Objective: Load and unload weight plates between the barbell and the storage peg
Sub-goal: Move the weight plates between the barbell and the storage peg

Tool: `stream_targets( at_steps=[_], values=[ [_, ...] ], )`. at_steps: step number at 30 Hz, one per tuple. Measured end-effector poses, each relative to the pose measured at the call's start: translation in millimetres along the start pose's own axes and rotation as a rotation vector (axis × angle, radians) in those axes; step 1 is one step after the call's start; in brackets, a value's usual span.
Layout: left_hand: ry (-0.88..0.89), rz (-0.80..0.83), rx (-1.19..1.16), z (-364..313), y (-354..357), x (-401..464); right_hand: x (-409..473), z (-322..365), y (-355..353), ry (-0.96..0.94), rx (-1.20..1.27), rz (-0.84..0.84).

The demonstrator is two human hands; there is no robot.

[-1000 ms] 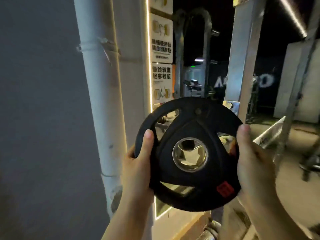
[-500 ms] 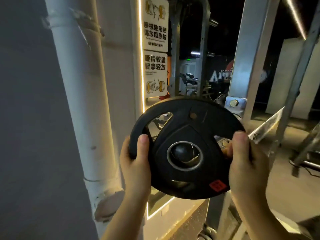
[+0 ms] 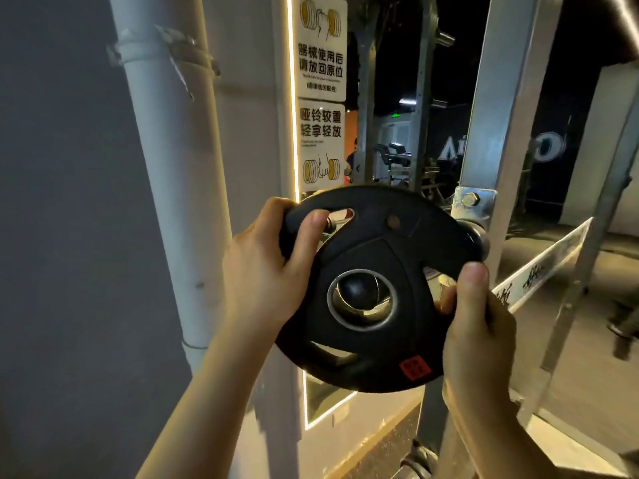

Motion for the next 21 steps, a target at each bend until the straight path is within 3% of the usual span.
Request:
stream_targets(
  at_steps=[5,9,15,21],
  values=[
    [-0.096,-0.181,-0.305,25.9,17.7,-18.7,4.3,23.9,3.3,-0.303,-0.052,0.053],
    [-0.154,-0.309,-0.414,38.9,29.7,-35.1,6.5,39.3,7.4,-0.458,-0.129,0.166],
    [-0.279,-0.374,-0.516,41.2,35.9,-53.4,21.3,57.6,14.3,-0.458,-0.338,0.268],
    [-0.681,-0.4,-0.697,53.3,65.7,-86.8,33.3,101.8,49.9,-0.512,-0.795,0.416]
  ],
)
Point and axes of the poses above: each hand's wrist, its own x-axis towards the middle knuckle, its own y-axis out of the palm, z = x × y, the point moved 6 cm from there along x, towards the middle knuckle, and after that the axes turned 3 degrees about z, right-handed, at the moved point
